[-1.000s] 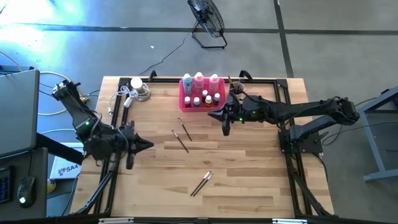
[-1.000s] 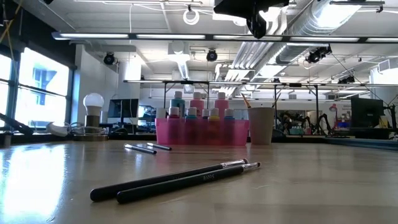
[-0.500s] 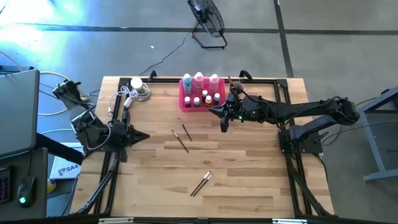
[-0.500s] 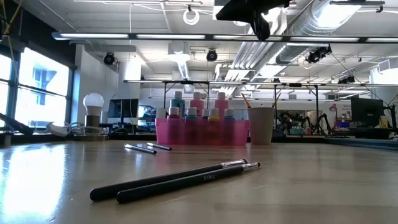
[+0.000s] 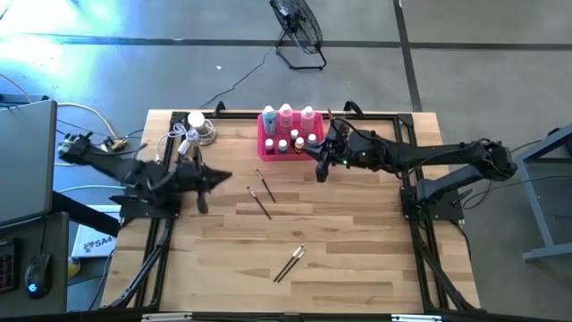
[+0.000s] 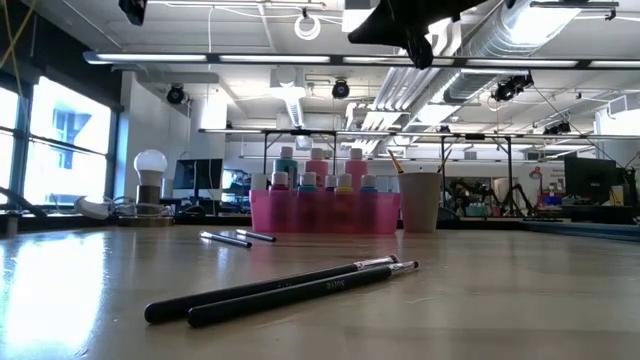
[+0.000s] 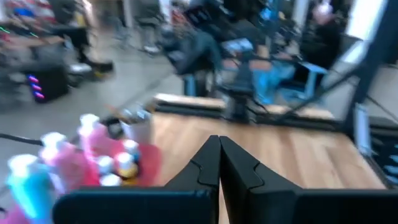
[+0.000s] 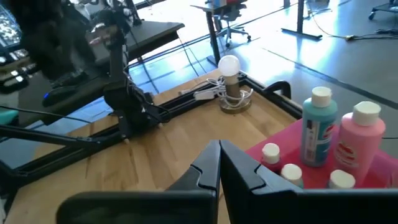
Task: Pick & Place Paint Supplies
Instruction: Put the silver paintbrush into the white cup
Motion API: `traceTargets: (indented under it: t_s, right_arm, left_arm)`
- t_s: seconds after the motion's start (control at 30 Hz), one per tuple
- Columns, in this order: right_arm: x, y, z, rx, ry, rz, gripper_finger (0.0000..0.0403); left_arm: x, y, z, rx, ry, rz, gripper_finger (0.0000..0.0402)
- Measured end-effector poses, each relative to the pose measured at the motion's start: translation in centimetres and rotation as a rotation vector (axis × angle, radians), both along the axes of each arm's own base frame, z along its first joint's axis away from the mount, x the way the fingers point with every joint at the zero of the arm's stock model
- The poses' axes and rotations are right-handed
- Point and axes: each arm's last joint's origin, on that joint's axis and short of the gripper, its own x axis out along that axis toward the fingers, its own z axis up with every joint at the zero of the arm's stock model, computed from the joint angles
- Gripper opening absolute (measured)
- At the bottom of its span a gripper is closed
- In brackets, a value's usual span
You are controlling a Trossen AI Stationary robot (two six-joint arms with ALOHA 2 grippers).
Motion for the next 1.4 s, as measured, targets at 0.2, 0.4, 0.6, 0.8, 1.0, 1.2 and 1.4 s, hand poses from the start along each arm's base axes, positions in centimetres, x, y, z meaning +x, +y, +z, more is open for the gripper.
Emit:
traceTargets:
  t_s: [0.2, 0.4, 0.6, 0.8, 1.0, 1.2, 1.4]
  right_arm:
    - [-0.1, -0.6, 0.0, 0.008, -0.001, 0.008, 0.0002]
    - [0.0, -0.7, 0.1, 0.006, -0.015, 0.001, 0.0002]
    - [0.5, -0.8, 0.3, 0.046, -0.083, -0.011, 0.0002]
    - [2.5, -0.9, -1.2, 0.094, -0.117, -0.018, 0.0002]
    - [4.5, -0.3, -4.4, 0.09, -0.012, 0.011, 0.0002]
    - [6.3, 0.5, -7.6, 0.191, 0.038, 0.02, 0.0002]
    - [6.8, 1.3, -8.4, 0.287, 0.042, 0.096, 0.0002]
  left_arm:
    - [-3.5, 2.8, 0.7, 0.026, -0.04, 0.119, 0.0]
    - [-7.6, 3.9, 0.4, -0.095, -0.115, 0.081, 0.0]
    - [-9.3, 4.2, -0.2, -0.108, -0.113, 0.025, 0.0]
    - [-10.0, 4.5, -1.3, -0.09, -0.039, 0.058, 0.0]
    - [-10.0, 4.5, -1.9, -0.088, 0.02, 0.072, 0.0]
    - [-10.1, 4.5, -2.2, -0.08, 0.053, 0.074, 0.0]
    - [-10.1, 4.5, -2.2, -0.172, 0.023, 0.077, 0.0]
